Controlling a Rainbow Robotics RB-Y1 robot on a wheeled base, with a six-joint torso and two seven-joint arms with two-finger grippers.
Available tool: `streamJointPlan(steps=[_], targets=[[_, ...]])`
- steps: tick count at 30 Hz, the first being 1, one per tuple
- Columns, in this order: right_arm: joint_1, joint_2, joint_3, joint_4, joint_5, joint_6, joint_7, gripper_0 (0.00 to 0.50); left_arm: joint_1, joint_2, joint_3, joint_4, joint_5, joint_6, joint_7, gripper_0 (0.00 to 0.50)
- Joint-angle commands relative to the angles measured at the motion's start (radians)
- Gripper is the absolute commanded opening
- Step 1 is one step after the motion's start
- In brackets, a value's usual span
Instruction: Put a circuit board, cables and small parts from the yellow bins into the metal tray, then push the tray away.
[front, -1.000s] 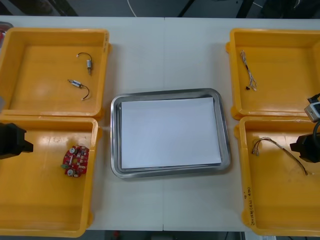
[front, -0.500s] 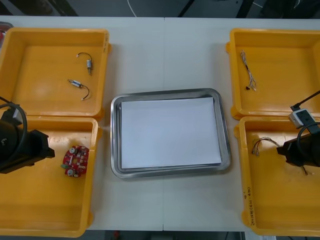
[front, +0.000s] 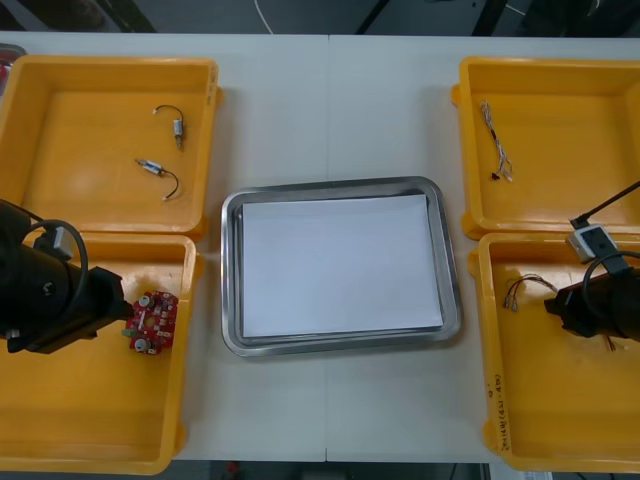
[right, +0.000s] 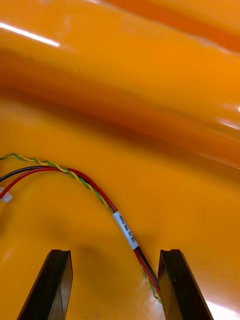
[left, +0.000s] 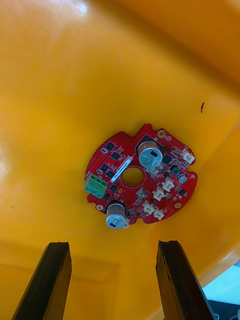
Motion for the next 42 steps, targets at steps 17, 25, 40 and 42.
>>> streamJointPlan(steps=[17, 25, 40, 42], targets=[[-0.053, -0.066, 0.085, 0.101, -0.014, -0.057, -0.022, 0.5, 0.053, -0.013, -0.118, 0.034, -0.067, -0.072, 0.061, 0.5], [-0.055, -0.07, 0.093, 0.101, -0.016, -0.057, -0.03, 0.5, 0.054, -0.013, -0.156, 0.05, -0.096, -0.112, 0.068, 0.5], [-0.053, -0.074, 0.105, 0.101, -0.017, -0.057, -0.031, 0.0, 0.056, -0.013, -0.222, 0.088, -0.129, -0.187, 0.074, 0.5], [-0.053, -0.074, 0.107, 0.101, -0.017, -0.056, -0.033, 0.0, 0.056, -0.011, -0.23, 0.092, -0.134, -0.195, 0.074, 0.5]])
